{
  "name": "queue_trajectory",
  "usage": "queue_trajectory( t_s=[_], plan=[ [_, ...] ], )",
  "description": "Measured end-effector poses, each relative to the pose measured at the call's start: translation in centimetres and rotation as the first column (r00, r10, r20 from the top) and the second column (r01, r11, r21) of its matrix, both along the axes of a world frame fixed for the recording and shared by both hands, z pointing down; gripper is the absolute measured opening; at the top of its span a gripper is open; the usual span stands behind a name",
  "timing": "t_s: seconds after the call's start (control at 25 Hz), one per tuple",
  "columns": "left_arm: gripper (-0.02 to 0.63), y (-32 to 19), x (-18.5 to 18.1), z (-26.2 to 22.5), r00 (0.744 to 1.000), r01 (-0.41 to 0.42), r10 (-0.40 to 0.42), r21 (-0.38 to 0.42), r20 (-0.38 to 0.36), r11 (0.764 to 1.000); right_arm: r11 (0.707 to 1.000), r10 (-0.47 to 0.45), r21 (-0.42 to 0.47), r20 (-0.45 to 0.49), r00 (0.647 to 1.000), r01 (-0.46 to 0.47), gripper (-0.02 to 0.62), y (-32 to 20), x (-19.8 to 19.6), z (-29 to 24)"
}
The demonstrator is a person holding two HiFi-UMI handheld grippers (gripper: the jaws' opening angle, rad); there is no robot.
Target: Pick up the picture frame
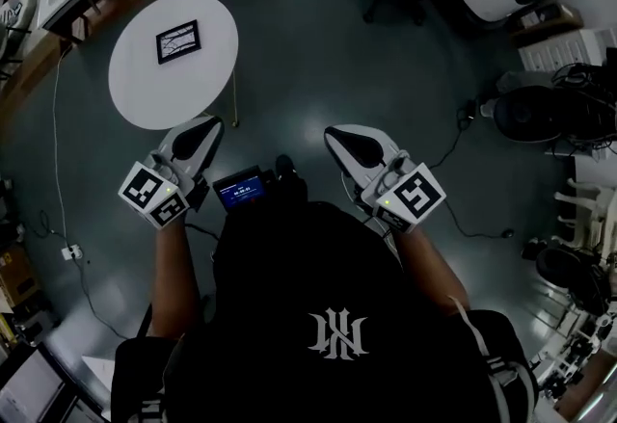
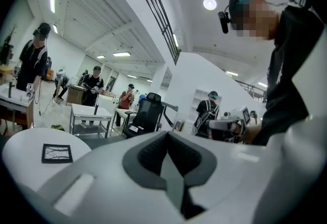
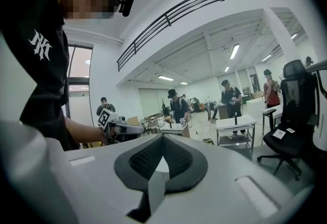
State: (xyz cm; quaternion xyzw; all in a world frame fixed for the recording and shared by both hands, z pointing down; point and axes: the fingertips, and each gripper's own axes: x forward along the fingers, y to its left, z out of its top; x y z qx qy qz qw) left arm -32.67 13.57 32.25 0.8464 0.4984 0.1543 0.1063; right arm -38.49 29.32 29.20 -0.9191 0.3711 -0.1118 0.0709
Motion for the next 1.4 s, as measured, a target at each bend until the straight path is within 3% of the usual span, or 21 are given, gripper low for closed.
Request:
queue_trajectory(
  t_s=[0.2, 0.52, 0.76, 1.0, 1.24, 1.4],
  plan=[
    [0.003, 0.2, 4.9, 0.2, 0.999, 0.031, -0.030, -0.049, 0.019, 0.998, 0.999, -0.010, -0.053, 0.010, 1.000, 0.011, 0.000, 0.8, 4.2, 0.0],
    [0.003, 2.2, 6.4, 1.6, 0.994, 0.104, -0.103, -0.032, 0.035, 0.994, 0.995, -0.070, -0.059, 0.063, 0.996, 0.074, 0.000, 4.3, 7.4, 2.4],
    [0.003, 0.8, 8.0, 2.2, 0.970, 0.238, -0.238, 0.012, 0.041, 0.971, 0.976, -0.218, -0.015, 0.054, 0.975, 0.219, 0.000, 3.2, 12.7, 3.3],
    [0.003, 0.6, 10.4, 2.8, 0.905, 0.425, -0.425, 0.017, 0.008, 0.905, 0.903, -0.429, 0.000, -0.004, 0.903, 0.429, 0.002, 1.5, 18.3, 3.4],
    [0.003, 4.7, 15.7, 0.6, 0.818, 0.573, -0.575, 0.070, 0.006, 0.816, 0.832, -0.555, 0.040, 0.017, 0.832, 0.554, 0.001, 6.4, 26.2, 2.9],
    [0.003, 7.0, 16.8, -0.4, 0.764, 0.642, -0.646, 0.098, 0.009, 0.761, 0.787, -0.616, 0.069, 0.027, 0.787, 0.613, 0.000, 8.8, 29.1, 2.6]
  ],
)
